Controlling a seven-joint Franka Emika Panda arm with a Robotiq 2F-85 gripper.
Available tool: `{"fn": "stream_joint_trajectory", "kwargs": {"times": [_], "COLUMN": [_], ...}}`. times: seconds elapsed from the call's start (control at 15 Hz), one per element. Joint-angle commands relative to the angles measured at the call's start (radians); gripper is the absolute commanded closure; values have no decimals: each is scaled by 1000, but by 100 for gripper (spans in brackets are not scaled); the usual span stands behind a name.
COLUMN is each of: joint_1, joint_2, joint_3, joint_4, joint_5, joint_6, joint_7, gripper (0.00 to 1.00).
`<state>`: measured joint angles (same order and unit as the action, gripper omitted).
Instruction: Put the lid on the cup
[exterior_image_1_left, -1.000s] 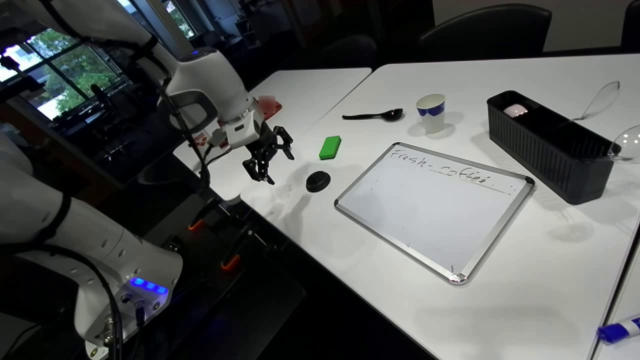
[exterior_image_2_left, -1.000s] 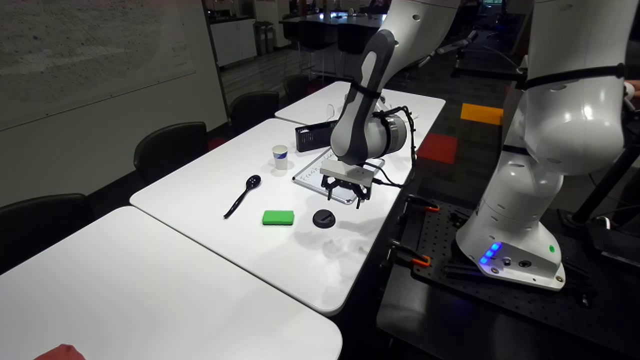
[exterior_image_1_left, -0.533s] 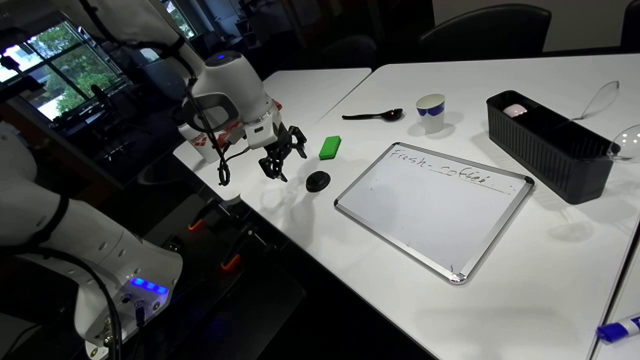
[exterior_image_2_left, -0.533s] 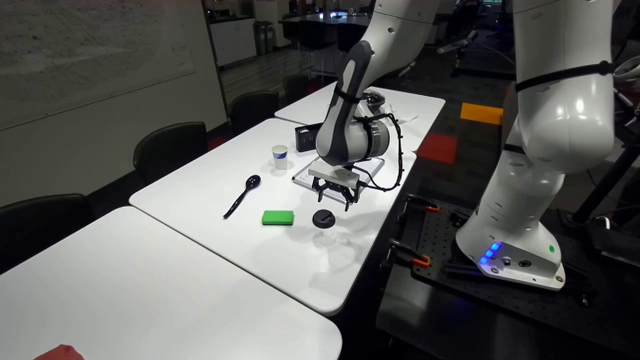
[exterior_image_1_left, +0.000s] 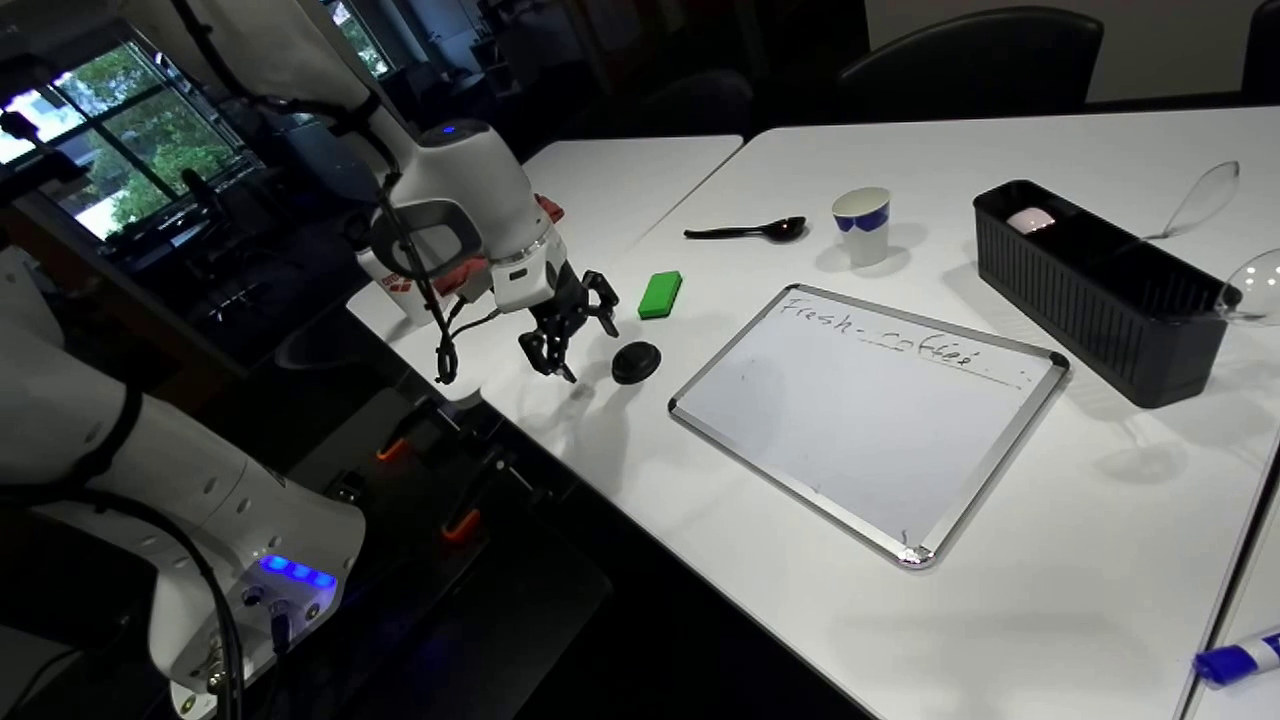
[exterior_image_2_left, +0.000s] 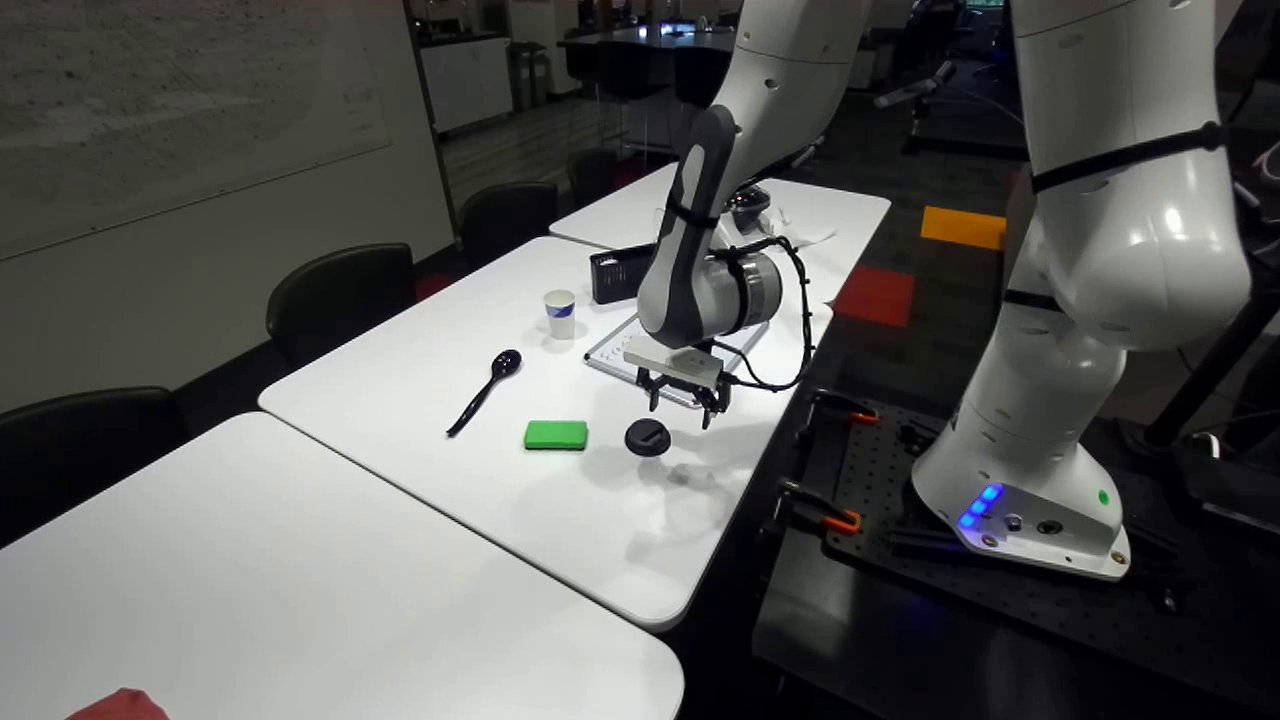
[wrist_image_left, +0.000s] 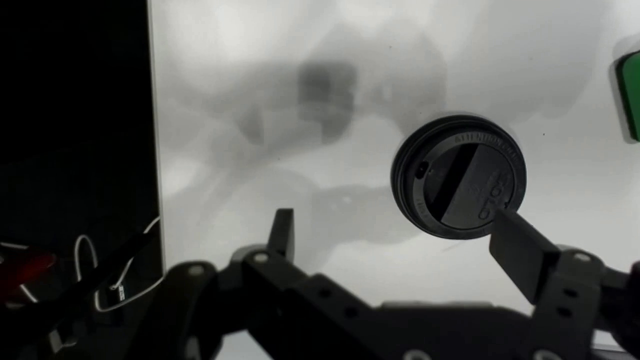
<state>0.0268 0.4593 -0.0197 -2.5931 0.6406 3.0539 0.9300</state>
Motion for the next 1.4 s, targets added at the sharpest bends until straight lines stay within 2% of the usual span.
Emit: {"fn": "stream_joint_trajectory", "kwargs": {"times": [0.0, 0.27, 0.93, 1.0, 1.07, 1.2, 1.27, 1.33], "joint_1": [88, 133, 127, 129, 132, 133, 134, 134], "joint_2": [38, 80, 121, 127, 133, 145, 150, 156], "joint_3": [-60, -88, -78, -80, -82, -82, -83, -83], "joint_4": [-8, 3, 33, 38, 43, 53, 58, 63], "joint_5": [-15, -25, -20, -21, -21, -21, -20, -20], "joint_6": [16, 16, 58, 56, 55, 55, 55, 56], "joint_7": [82, 118, 114, 115, 117, 116, 117, 116], "gripper": [0, 0, 0, 4, 14, 14, 20, 17]}}
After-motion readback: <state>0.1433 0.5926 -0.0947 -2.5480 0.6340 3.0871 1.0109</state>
